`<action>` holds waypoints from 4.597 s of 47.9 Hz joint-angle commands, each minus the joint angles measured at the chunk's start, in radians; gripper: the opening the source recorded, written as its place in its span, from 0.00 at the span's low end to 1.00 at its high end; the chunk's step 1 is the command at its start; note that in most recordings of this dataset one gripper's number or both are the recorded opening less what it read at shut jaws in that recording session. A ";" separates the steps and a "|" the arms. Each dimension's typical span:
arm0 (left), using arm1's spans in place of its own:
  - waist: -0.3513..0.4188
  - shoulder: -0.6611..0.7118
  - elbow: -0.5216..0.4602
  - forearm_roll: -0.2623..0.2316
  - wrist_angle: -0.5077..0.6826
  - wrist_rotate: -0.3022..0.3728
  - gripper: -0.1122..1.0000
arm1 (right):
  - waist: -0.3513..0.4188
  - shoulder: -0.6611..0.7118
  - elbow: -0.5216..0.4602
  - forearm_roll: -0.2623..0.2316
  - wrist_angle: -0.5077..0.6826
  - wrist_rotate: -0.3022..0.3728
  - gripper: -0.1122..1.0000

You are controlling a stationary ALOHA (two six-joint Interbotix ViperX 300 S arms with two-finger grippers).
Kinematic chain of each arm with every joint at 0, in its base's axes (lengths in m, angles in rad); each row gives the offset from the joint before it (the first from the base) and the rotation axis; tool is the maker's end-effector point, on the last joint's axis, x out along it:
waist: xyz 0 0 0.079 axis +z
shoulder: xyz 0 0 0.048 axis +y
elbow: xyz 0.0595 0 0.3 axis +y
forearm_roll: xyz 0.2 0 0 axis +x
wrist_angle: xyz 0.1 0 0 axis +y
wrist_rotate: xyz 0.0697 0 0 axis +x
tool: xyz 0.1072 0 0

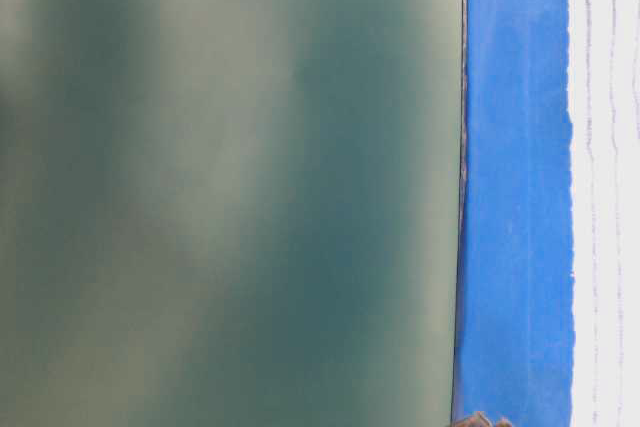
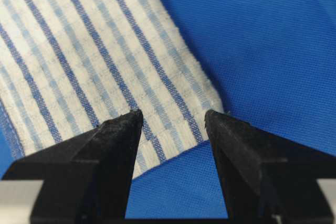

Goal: Fold the blue towel.
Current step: 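Release the folded edge and open both grippers, then grasp the left and right ends of the folded strip with both grippers, then lift the strip and rotate it vertical, right gripper far, left gripper near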

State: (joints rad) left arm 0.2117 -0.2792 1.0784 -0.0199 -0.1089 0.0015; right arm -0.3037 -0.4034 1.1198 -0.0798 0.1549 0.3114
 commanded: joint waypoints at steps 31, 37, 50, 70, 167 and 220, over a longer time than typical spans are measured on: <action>0.091 0.284 -0.071 -0.002 -0.091 0.040 0.66 | -0.071 0.229 -0.018 -0.046 -0.143 -0.005 0.61; 0.112 0.313 -0.061 -0.002 -0.086 0.038 0.66 | -0.071 0.242 -0.018 -0.044 -0.156 -0.003 0.61; 0.126 0.313 -0.054 -0.002 -0.071 0.023 0.62 | -0.072 0.242 -0.018 -0.048 -0.164 -0.011 0.59; 0.123 0.313 -0.061 -0.002 0.000 0.041 0.12 | -0.078 0.242 -0.018 -0.091 -0.189 -0.014 0.17; -0.304 0.129 -0.425 -0.003 0.149 0.021 0.12 | -0.302 0.242 -0.492 -0.273 -0.028 -0.014 0.17; -0.354 0.641 -0.988 -0.003 0.061 0.021 0.12 | -0.318 0.310 -0.574 -0.322 0.038 -0.008 0.17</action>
State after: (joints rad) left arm -0.0966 0.3543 0.1473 -0.0215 -0.0353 0.0230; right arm -0.5967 -0.0476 0.5369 -0.3973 0.1933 0.2961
